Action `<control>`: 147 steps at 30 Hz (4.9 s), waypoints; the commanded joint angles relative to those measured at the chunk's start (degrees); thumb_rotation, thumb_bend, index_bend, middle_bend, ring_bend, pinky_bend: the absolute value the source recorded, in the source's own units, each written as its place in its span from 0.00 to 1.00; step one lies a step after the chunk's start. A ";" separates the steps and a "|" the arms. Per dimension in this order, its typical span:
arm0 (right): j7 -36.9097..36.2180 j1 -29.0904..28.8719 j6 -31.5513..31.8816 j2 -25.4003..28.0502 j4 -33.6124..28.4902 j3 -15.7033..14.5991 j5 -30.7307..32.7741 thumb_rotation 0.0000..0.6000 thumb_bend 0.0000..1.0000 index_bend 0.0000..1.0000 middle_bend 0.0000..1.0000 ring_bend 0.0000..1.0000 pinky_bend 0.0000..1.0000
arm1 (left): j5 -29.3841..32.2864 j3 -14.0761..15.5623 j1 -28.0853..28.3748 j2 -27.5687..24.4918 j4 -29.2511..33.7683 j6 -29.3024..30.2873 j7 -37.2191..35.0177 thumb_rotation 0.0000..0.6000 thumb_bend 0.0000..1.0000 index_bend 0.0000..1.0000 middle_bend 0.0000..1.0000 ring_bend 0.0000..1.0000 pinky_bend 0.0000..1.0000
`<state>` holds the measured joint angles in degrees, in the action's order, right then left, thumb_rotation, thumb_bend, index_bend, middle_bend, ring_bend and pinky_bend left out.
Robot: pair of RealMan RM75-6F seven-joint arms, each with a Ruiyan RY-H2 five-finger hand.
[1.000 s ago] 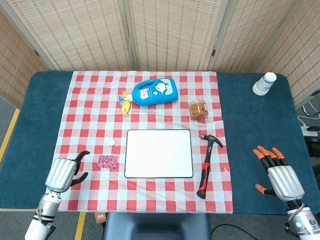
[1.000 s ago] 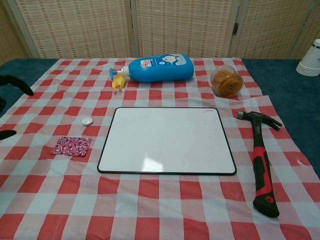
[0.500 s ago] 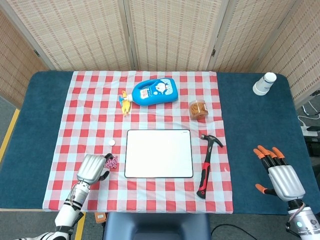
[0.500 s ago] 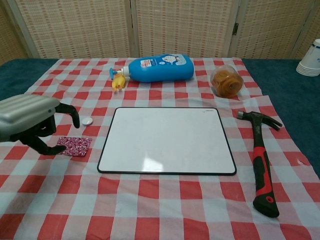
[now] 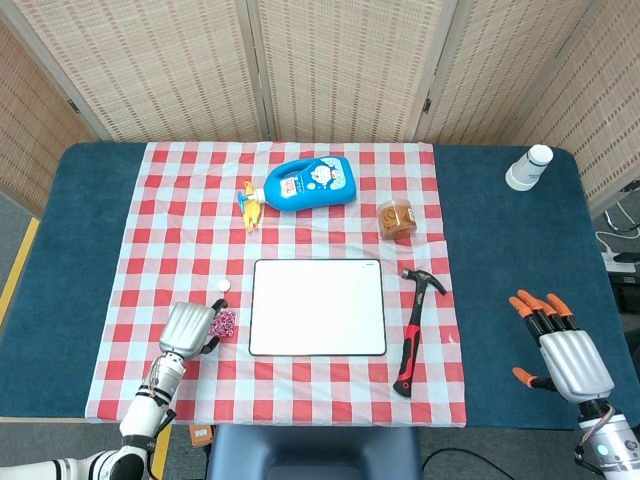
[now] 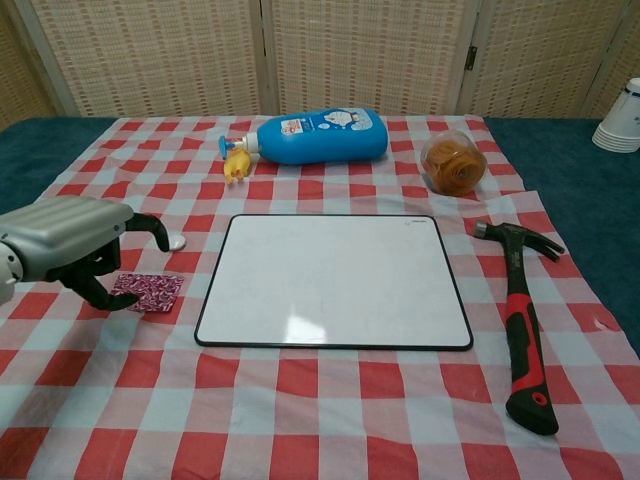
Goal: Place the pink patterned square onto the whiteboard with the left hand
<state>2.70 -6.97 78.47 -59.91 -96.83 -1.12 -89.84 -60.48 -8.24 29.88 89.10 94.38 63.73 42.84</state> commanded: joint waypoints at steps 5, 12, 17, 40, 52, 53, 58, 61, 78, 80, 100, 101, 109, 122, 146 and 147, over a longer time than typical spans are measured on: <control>0.19 0.04 0.06 -0.05 -0.07 0.02 0.04 1.00 0.07 0.00 0.00 0.00 0.00 | 2.08 0.59 0.76 0.33 -2.00 -0.85 -1.64 1.00 0.29 0.29 1.00 1.00 1.00; 0.19 0.00 -0.02 -0.06 -0.05 0.12 0.24 1.00 0.07 0.00 0.00 0.00 0.00 | 3.89 0.65 1.67 0.95 -4.00 -1.26 -2.39 1.00 0.29 0.30 1.00 1.00 1.00; 0.12 -0.06 -0.19 -0.01 -0.05 0.15 0.37 1.00 0.07 0.00 0.00 0.00 0.00 | 4.81 0.92 2.27 1.11 -4.41 -1.67 -2.69 1.00 0.29 0.30 1.00 1.00 1.00; -0.35 -0.07 -0.17 0.18 0.00 0.21 0.44 1.00 0.07 0.00 0.00 0.00 0.00 | 11.27 1.99 5.09 1.31 -6.06 -3.76 -1.75 1.00 0.29 0.30 1.00 1.00 1.00; -0.39 -0.15 -0.35 0.16 0.05 0.30 0.66 1.00 0.07 0.00 0.00 0.00 0.00 | 12.90 2.16 6.23 1.28 -6.62 -3.74 -2.05 1.00 0.29 0.31 1.00 1.00 1.00; -0.40 -0.15 -0.32 0.16 0.08 0.31 0.65 1.00 0.07 0.00 0.00 0.00 0.00 | 12.99 2.21 6.29 1.31 -6.63 -3.72 -2.09 1.00 0.29 0.32 1.00 1.00 1.00; -0.62 -0.10 -0.10 0.15 0.19 0.37 0.58 1.00 0.07 0.00 0.00 0.00 0.00 | 11.95 2.23 6.50 1.20 -6.26 -2.79 -2.73 1.00 0.29 0.36 1.00 1.00 1.00; -0.63 -0.10 -0.10 0.12 0.23 0.35 0.55 1.00 0.07 0.00 0.00 0.00 0.00 | 11.33 1.71 7.02 0.58 -4.72 -1.98 -2.39 1.00 0.29 0.36 1.00 1.00 1.00; -1.83 0.07 0.33 0.71 0.20 0.41 0.43 1.00 0.07 0.00 0.00 0.00 0.00 | 21.74 -4.91 20.51 8.38 1.56 -0.39 14.41 1.00 0.29 0.36 1.00 1.00 1.00; -2.30 0.03 0.26 0.85 0.33 0.38 0.37 1.00 0.07 0.00 0.00 0.00 0.00 | 23.70 -6.74 23.47 11.64 -0.59 -0.15 16.29 1.00 0.29 0.36 1.00 1.00 1.00; -7.89 -1.04 -1.53 2.35 1.93 1.36 2.13 1.00 0.07 0.00 0.00 0.00 0.00 | 29.89 -10.89 34.21 24.81 -23.18 -4.44 16.54 1.00 0.28 0.35 1.00 1.00 1.00; -7.80 -1.12 -1.72 2.30 1.93 1.36 2.21 1.00 0.07 0.00 0.00 0.00 0.00 | 29.94 -10.84 34.15 24.66 -22.99 -4.61 16.28 1.00 0.27 0.34 1.00 1.00 1.00; -6.74 -1.29 -2.18 1.92 1.78 1.27 2.35 1.00 0.07 0.00 0.00 0.00 0.00 | 28.49 -10.18 32.77 21.56 -18.54 -3.02 14.69 1.00 0.23 0.25 1.00 1.00 1.00; -3.65 -1.50 -2.78 0.75 1.43 1.40 3.34 1.00 0.07 0.00 0.00 0.00 0.00 | 30.38 -6.28 25.48 7.38 -11.42 -1.39 11.28 1.00 0.25 0.34 1.00 1.00 1.00; -2.22 -1.78 -3.52 0.31 1.33 1.66 4.59 1.00 0.07 0.00 0.00 0.00 0.00 | 29.09 -3.07 23.52 8.28 -20.14 -5.29 5.43 1.00 0.28 0.43 1.00 1.00 1.00; -2.08 -1.78 -3.57 0.31 1.28 1.65 4.67 1.00 0.07 0.00 0.00 0.00 0.00 | 29.17 -3.05 23.52 8.30 -20.29 -5.26 5.53 1.00 0.28 0.43 1.00 1.00 1.00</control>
<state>0.58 -8.75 74.92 -59.60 -95.53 0.54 -85.20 -31.35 -11.30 53.40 97.39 74.14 58.46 48.33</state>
